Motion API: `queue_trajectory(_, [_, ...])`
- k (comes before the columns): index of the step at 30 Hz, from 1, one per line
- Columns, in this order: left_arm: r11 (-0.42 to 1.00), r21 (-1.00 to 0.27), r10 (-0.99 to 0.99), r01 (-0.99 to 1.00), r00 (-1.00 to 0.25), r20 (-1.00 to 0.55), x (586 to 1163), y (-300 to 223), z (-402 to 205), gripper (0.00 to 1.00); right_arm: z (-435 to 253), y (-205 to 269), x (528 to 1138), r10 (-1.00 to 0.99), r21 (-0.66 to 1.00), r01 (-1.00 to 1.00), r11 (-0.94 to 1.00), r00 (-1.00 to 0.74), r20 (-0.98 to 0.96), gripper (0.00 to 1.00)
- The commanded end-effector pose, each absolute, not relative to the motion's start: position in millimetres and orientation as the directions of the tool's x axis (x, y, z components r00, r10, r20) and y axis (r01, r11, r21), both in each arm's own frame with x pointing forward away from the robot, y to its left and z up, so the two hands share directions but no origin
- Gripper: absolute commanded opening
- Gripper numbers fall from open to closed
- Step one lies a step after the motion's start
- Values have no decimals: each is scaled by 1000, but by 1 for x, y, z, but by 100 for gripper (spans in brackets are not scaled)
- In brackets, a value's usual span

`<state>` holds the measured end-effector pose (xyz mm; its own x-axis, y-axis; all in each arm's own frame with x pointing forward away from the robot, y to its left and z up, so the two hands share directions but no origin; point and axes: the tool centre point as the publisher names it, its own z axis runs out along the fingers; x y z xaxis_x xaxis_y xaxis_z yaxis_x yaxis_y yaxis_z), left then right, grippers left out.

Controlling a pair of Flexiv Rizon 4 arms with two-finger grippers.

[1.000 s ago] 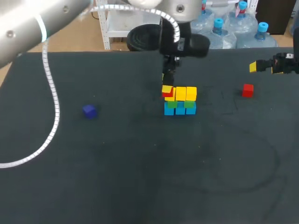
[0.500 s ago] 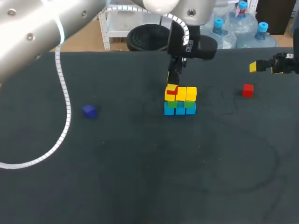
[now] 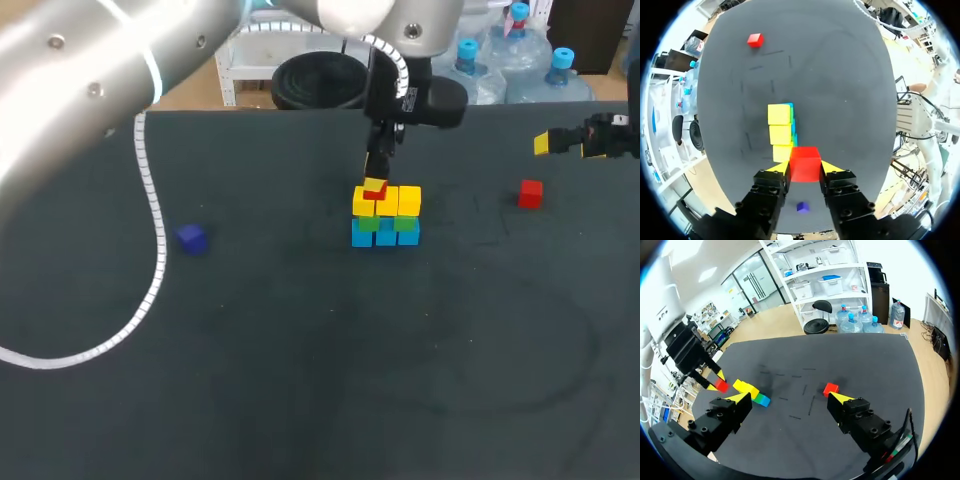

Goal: Place the blue cubes, place green cubes on the blue cubes, place the yellow cubes on the green cubes, then place the red cubes on the yellow cubes, and place purple cube on the red cubes.

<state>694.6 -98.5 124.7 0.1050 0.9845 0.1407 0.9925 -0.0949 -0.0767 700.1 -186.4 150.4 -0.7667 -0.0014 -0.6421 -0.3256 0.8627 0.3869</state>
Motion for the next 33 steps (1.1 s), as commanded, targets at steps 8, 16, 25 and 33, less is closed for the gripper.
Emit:
queue_trajectory(8, [-103, -92, 981, 990, 117, 157, 715, -108, 117, 0, 150, -186, 700, -1, 386, -325, 863, -766, -642, 100])
queue_trajectory(16, [-99, -90, 980, 991, 112, 165, 722, -110, 111, 0, 150, -186, 700, -1, 386, -325, 863, -766, -642, 100])
queue_trajectory(25, [-84, -103, 981, 991, 100, 167, 728, -109, 106, 0, 150, -186, 700, -1, 386, -325, 863, -766, -642, 100])
queue_trajectory(33, [-87, -103, 982, 991, 102, 160, 728, -110, 106, 0, 150, -186, 700, -1, 386, -325, 863, -766, -642, 100])
